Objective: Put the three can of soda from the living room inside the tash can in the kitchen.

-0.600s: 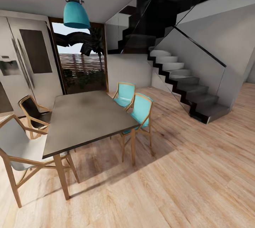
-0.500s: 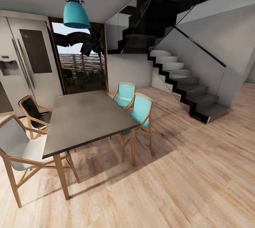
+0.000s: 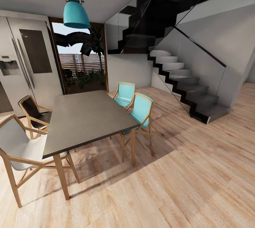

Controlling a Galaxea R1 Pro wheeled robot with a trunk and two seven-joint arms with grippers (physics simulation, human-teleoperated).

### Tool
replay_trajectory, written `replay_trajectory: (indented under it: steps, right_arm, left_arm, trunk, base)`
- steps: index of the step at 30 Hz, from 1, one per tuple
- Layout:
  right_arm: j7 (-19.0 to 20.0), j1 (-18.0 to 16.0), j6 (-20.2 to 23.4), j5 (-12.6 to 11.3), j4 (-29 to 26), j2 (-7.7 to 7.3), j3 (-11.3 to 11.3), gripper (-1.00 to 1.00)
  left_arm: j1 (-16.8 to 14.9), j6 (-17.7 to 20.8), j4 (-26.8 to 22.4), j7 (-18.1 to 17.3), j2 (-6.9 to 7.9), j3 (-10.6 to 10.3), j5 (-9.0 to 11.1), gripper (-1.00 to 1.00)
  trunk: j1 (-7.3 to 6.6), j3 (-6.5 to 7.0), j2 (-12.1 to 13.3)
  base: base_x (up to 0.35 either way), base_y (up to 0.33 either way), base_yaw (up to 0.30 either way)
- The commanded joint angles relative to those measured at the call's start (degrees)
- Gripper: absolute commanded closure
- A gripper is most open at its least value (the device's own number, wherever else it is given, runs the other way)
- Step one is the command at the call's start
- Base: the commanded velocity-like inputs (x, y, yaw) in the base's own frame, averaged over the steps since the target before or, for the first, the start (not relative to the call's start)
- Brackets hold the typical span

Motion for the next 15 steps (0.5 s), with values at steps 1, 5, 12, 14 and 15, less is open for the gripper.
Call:
replay_trajectory:
  steps: [1, 5, 12, 14, 15]
  right_arm:
    - [0.0, 0.0, 0.0, 0.0, 0.0, 0.0, 0.0, -1.0]
    - [0.0, 0.0, 0.0, 0.0, 0.0, 0.0, 0.0, -1.0]
    - [1.35, 0.07, 0.07, -0.06, 0.37, 0.68, -0.39, -1.0]
    - [1.45, 0.08, 0.08, -0.07, 0.41, 0.75, -0.42, -1.0]
    - [1.45, 0.08, 0.09, -0.07, 0.45, 0.78, -0.48, -1.0]
  left_arm:
    - [0.0, 0.0, 0.0, 0.0, 0.0, 0.0, 0.0, -1.0]
    - [0.0, 0.0, 0.0, 0.0, 0.0, 0.0, 0.0, -1.0]
    - [-0.44, -0.12, -0.21, -0.16, -1.46, -0.44, -0.42, -1.0]
    - [-0.48, -0.14, -0.23, -0.19, -1.74, -0.5, -0.48, -1.0]
    - [-0.51, -0.15, -0.24, -0.19, -1.87, -0.54, -0.52, -1.0]
  trunk:
    - [0.0, 0.0, 0.0]
    - [0.0, 0.0, 0.0]
    - [0.0, 0.0, 0.0]
    - [0.0, 0.0, 0.0]
    - [0.0, 0.0, 0.0]
  base:
    - [0.0, 0.0, 0.0]
    - [0.0, 0.0, 0.0]
    - [0.0, 0.063, 0.0]
    - [-0.004, 0.209, 0.0]
    - [-0.047, 0.244, 0.0]
